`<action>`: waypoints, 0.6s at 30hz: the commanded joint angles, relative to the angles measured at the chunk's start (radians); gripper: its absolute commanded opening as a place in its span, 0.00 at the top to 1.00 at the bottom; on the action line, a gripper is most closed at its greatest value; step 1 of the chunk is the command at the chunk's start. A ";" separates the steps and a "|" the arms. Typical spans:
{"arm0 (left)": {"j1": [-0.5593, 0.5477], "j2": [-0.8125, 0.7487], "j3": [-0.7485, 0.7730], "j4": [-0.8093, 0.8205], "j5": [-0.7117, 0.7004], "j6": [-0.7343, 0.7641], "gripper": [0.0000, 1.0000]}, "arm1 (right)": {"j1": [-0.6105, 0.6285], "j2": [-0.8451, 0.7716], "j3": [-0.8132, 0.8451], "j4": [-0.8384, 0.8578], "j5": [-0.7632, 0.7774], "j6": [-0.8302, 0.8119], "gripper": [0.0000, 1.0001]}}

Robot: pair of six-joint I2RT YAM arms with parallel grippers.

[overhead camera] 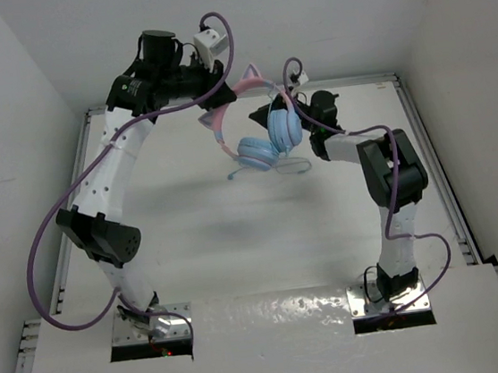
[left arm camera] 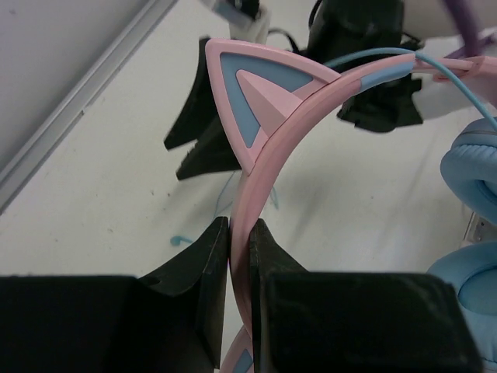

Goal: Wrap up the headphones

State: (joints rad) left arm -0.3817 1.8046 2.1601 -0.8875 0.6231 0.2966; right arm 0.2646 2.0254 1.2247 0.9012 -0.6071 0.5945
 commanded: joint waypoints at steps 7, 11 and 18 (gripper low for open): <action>0.046 -0.016 0.118 0.110 0.069 -0.166 1.00 | 0.031 0.078 -0.086 0.182 -0.085 0.113 0.45; 0.082 -0.011 0.152 0.146 0.072 -0.214 1.00 | 0.045 0.070 -0.171 0.206 -0.021 0.110 0.46; 0.141 0.013 0.199 0.186 0.124 -0.274 1.00 | 0.082 0.096 -0.200 0.208 0.036 0.091 0.50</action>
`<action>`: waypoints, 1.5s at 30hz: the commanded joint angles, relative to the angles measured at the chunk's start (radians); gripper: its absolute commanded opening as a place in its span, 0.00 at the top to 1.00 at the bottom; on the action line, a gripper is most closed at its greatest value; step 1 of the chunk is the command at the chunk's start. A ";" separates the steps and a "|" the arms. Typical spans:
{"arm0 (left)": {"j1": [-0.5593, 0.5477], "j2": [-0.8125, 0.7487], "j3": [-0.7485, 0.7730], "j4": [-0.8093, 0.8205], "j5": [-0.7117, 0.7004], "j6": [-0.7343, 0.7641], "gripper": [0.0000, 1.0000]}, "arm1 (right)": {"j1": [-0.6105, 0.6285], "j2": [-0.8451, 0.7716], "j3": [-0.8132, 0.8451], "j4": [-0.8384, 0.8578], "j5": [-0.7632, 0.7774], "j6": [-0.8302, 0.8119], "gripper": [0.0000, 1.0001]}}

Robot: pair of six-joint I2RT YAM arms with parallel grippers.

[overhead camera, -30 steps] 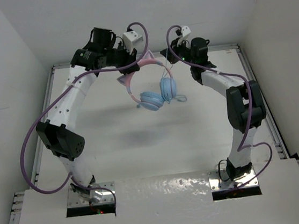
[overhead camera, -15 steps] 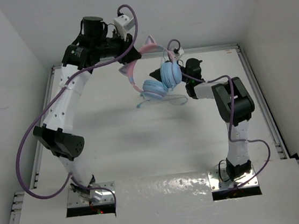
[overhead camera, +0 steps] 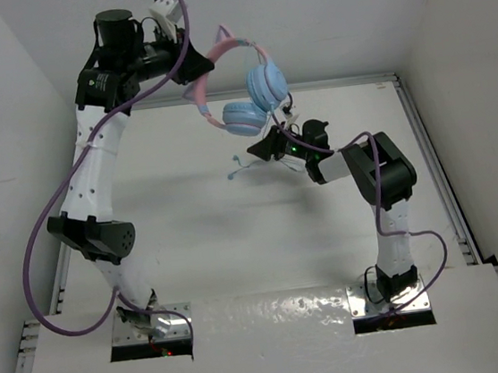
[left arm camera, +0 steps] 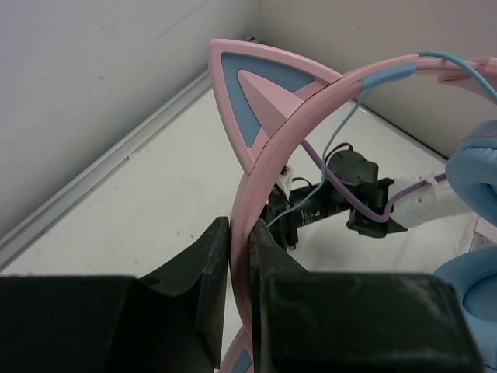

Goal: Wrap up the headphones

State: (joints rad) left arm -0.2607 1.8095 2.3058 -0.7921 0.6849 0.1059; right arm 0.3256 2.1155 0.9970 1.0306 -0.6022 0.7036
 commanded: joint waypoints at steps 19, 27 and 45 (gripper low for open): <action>0.253 0.132 0.018 0.350 -0.077 -0.598 1.00 | 0.372 -0.049 0.159 -0.266 0.110 -0.246 1.00; 0.261 0.185 0.001 0.285 -0.327 -0.514 1.00 | 0.487 -0.055 0.377 -0.495 -0.100 -0.256 1.00; 0.150 0.119 -0.391 0.531 -0.808 0.168 1.00 | 0.486 -0.227 0.713 -0.837 -0.099 -0.420 1.00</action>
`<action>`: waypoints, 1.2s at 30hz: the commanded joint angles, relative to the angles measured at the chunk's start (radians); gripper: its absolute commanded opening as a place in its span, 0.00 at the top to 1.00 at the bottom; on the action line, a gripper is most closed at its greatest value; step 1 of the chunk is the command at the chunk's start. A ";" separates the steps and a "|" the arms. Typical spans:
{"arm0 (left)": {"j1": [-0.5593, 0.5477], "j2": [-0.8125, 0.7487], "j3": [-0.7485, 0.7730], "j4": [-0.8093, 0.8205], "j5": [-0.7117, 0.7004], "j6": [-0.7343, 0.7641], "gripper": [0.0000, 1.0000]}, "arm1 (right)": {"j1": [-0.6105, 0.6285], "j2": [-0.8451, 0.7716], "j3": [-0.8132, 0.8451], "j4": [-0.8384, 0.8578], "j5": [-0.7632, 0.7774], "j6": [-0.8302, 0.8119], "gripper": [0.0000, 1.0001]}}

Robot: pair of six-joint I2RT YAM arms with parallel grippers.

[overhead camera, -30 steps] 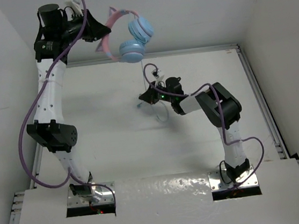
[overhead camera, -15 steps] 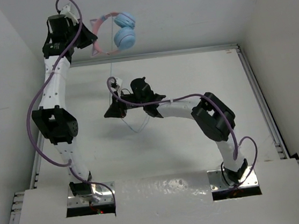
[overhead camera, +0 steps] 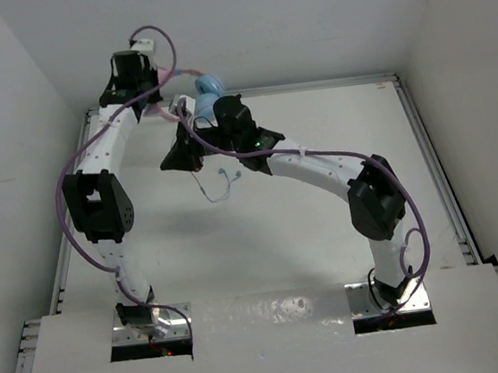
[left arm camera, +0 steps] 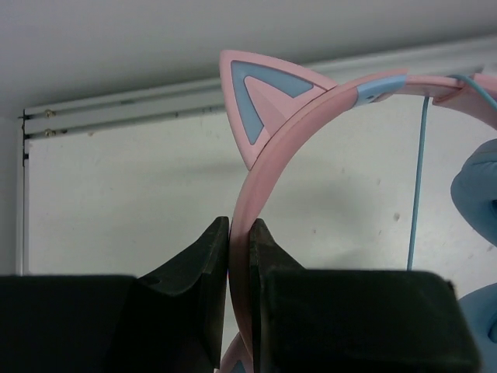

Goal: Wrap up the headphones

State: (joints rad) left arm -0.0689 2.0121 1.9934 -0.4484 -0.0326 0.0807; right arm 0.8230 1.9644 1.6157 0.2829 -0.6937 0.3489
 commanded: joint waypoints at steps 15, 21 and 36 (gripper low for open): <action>-0.117 -0.099 -0.151 0.022 0.278 0.501 1.00 | -0.205 -0.229 0.174 -0.579 0.776 -0.597 1.00; -0.143 -0.093 -0.131 -0.099 0.437 0.559 1.00 | -0.292 -0.230 0.109 -0.487 0.867 -0.739 1.00; -0.178 -0.116 -0.022 -0.297 0.634 0.501 1.00 | -0.505 -0.127 -0.048 -0.176 0.586 -0.478 1.00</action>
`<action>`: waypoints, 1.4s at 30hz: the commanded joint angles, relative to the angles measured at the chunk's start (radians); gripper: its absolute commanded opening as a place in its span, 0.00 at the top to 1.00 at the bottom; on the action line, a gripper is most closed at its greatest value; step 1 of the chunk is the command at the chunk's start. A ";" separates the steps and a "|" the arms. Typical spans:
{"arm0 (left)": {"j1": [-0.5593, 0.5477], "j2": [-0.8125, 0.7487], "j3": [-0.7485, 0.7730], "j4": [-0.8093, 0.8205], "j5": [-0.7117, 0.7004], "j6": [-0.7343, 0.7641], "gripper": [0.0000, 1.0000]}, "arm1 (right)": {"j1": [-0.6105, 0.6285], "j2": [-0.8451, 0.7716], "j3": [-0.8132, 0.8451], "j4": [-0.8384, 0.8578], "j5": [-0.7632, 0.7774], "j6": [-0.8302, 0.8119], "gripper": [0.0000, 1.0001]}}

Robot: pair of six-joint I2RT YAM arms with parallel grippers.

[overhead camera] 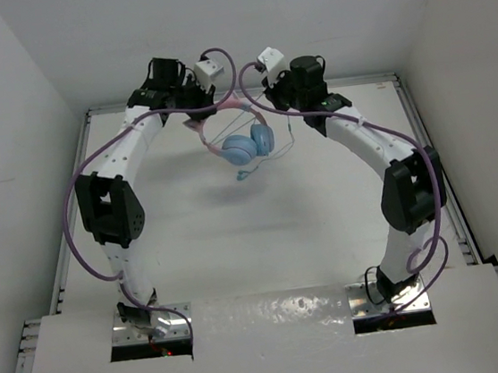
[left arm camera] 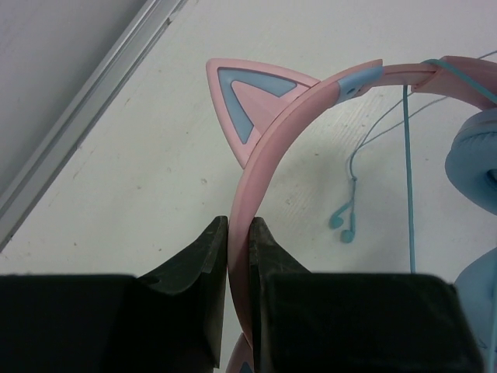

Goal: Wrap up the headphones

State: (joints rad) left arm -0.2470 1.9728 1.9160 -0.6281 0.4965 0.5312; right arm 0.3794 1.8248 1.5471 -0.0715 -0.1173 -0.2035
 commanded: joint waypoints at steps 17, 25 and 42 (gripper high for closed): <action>-0.006 -0.083 0.281 -0.252 0.157 -0.056 1.00 | -0.126 -0.013 -0.236 0.558 -0.186 0.300 1.00; -0.015 -0.086 0.275 -0.291 0.188 -0.020 1.00 | -0.128 0.028 -0.164 0.598 -0.242 0.383 1.00; -0.014 -0.078 0.431 -0.197 0.181 -0.249 1.00 | -0.128 0.102 -0.352 0.902 -0.476 0.632 0.45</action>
State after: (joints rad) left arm -0.2596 1.9633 2.2742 -0.8757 0.6224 0.3672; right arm 0.2493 1.8957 1.2140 0.6201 -0.4988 0.2787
